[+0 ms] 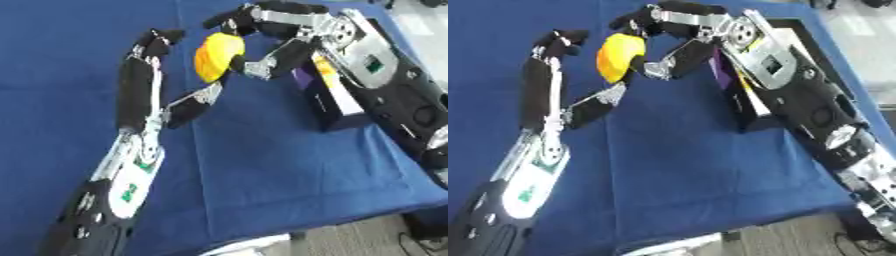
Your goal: Pick up the objects with one hand, pass them to the other hand, and then place them into the box on the other side of the table.
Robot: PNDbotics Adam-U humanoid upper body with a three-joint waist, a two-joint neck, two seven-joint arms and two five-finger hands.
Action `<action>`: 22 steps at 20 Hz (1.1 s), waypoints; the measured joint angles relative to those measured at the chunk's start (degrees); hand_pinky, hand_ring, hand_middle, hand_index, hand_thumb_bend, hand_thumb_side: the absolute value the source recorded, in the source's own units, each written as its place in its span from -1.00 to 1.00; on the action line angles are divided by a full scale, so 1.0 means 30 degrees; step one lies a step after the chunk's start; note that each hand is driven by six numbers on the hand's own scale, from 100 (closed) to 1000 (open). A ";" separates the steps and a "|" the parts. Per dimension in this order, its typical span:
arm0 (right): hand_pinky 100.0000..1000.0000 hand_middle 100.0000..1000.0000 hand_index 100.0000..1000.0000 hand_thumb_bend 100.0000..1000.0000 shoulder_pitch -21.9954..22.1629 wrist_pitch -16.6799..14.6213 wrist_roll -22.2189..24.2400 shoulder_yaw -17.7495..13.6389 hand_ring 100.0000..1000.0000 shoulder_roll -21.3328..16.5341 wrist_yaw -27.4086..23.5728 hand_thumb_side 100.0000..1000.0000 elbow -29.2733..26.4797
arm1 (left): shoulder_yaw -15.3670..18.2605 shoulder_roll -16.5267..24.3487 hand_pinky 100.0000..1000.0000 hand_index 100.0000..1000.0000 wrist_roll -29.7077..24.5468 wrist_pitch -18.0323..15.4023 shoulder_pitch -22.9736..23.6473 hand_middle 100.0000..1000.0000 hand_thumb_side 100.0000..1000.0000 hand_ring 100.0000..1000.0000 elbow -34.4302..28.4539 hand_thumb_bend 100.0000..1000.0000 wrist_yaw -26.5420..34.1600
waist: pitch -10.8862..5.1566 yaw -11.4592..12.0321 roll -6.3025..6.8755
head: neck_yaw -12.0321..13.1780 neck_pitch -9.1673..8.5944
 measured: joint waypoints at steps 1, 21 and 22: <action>0.35 -0.04 0.30 -1.00 0.0076 0.0074 -0.0157 -0.0115 1.00 -0.0007 -0.0106 -0.60 0.0028 | 0.0002 0.0103 0.48 0.58 -0.0103 -0.0114 0.0011 0.21 -0.11 0.17 -0.0005 0.21 -0.0192 | 0.0000 -0.0006 0.0004 | 0.0000 0.0000; 0.36 -0.03 0.31 -1.00 0.2237 0.1500 -0.4186 -0.2728 1.00 -0.1985 -0.3189 -0.82 0.0108 | 0.0145 0.1428 0.46 0.57 -0.1103 -0.0572 0.0754 0.21 -0.18 0.18 -0.0631 0.25 -0.1528 | -0.0643 -0.0790 0.0957 | -0.0029 0.0003; 0.35 -0.03 0.30 -1.00 0.2339 0.1484 -0.4419 -0.2875 1.00 -0.2039 -0.3230 -0.83 0.0150 | 0.0185 0.1430 0.46 0.57 -0.1104 -0.0540 0.0793 0.21 -0.18 0.18 -0.0636 0.25 -0.1521 | -0.0657 -0.0823 0.0976 | -0.0029 0.0003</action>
